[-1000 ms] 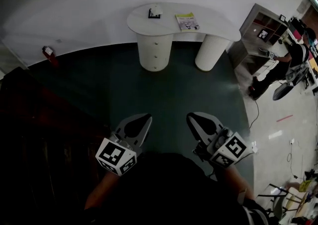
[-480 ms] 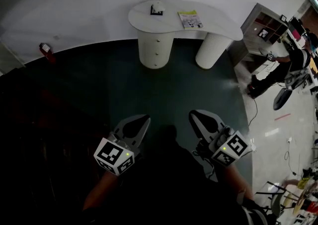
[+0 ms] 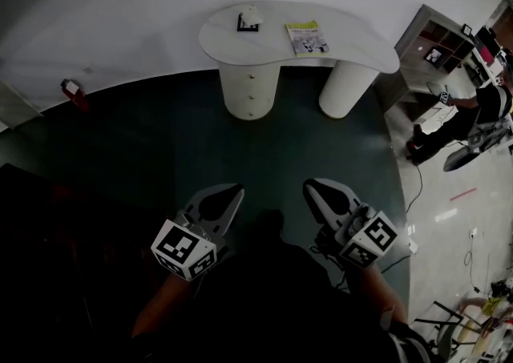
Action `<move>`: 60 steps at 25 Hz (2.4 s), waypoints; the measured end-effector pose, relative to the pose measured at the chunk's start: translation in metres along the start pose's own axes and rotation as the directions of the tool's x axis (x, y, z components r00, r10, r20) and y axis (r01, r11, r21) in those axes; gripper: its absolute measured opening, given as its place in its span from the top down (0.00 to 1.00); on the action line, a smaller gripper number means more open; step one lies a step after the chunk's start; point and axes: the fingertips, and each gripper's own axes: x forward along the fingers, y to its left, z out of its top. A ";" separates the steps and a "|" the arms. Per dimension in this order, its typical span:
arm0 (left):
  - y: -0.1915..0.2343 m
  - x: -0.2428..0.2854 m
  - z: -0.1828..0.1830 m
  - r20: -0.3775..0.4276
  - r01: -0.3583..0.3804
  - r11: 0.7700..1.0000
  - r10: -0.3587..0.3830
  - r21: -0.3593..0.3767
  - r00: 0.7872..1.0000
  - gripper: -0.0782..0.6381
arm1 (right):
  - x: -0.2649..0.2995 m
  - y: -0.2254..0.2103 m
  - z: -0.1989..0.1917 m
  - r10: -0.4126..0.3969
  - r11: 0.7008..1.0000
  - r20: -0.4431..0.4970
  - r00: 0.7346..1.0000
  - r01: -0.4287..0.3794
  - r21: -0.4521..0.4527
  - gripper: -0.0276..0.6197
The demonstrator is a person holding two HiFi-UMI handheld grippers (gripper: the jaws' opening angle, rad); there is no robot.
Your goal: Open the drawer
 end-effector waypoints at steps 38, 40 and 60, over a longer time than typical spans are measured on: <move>0.363 0.253 0.018 -0.066 -0.080 0.994 0.075 -0.069 0.995 0.87 | 0.334 -0.281 -0.033 0.181 0.980 -0.179 0.967 -0.162 0.117 0.93; 0.375 0.266 0.006 -0.063 -0.088 0.992 0.083 -0.093 0.995 0.87 | 0.343 -0.293 -0.048 0.183 0.979 -0.187 0.965 -0.161 0.126 0.93; 0.464 0.370 -0.164 -0.119 -0.126 0.991 0.121 -0.037 0.986 0.87 | 0.384 -0.411 -0.260 0.220 0.974 -0.297 0.929 -0.191 0.123 0.93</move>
